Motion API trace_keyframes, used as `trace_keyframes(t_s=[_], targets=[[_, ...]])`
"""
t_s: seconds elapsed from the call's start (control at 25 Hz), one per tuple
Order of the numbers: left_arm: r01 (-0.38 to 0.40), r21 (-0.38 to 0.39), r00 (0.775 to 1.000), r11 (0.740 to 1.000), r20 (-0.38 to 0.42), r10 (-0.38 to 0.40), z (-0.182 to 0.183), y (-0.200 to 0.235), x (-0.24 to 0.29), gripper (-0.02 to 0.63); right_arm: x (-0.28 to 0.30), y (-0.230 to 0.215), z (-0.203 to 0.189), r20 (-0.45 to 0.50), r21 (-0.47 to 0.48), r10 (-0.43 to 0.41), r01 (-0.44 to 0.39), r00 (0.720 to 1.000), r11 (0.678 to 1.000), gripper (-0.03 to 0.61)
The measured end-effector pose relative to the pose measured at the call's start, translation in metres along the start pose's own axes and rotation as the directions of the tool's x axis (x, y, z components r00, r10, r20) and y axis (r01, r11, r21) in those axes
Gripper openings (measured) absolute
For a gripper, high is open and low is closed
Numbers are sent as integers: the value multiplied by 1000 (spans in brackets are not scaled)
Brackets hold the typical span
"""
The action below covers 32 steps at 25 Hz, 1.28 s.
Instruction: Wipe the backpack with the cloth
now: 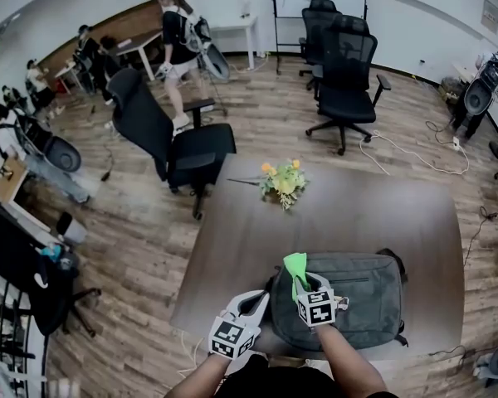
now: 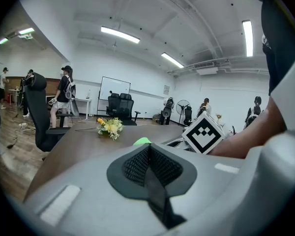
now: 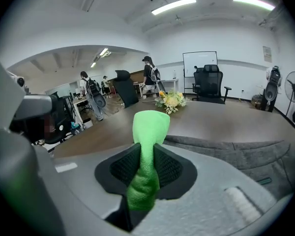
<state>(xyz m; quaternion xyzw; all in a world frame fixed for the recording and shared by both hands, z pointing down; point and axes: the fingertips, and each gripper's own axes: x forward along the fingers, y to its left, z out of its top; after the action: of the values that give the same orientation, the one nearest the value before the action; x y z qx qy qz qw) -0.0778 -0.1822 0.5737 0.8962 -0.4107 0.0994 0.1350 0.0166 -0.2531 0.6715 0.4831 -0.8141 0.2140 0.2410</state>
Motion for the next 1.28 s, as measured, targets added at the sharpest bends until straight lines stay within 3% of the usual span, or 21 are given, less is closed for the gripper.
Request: trace_keyframes(t_s=[0.24, 0.64, 1.0, 1.28], targets=[[-52, -2, 997, 999, -60, 52, -13, 7, 5, 20, -4, -20, -3, -41, -11, -43, 43, 998, 999, 84], [-22, 16, 996, 1000, -86, 23, -21, -12, 25, 20, -22, -65, -18, -80, -87, -167, 160, 983, 983, 84], [-43, -4, 994, 999, -102, 43, -31, -7, 29, 20, -40, -109, -31, -102, -85, -226, 217, 969, 972, 84], [-25, 2, 994, 1000, -103, 25, -32, -13, 34, 20, -49, -131, -30, -116, -194, -252, 226, 961, 955, 86]])
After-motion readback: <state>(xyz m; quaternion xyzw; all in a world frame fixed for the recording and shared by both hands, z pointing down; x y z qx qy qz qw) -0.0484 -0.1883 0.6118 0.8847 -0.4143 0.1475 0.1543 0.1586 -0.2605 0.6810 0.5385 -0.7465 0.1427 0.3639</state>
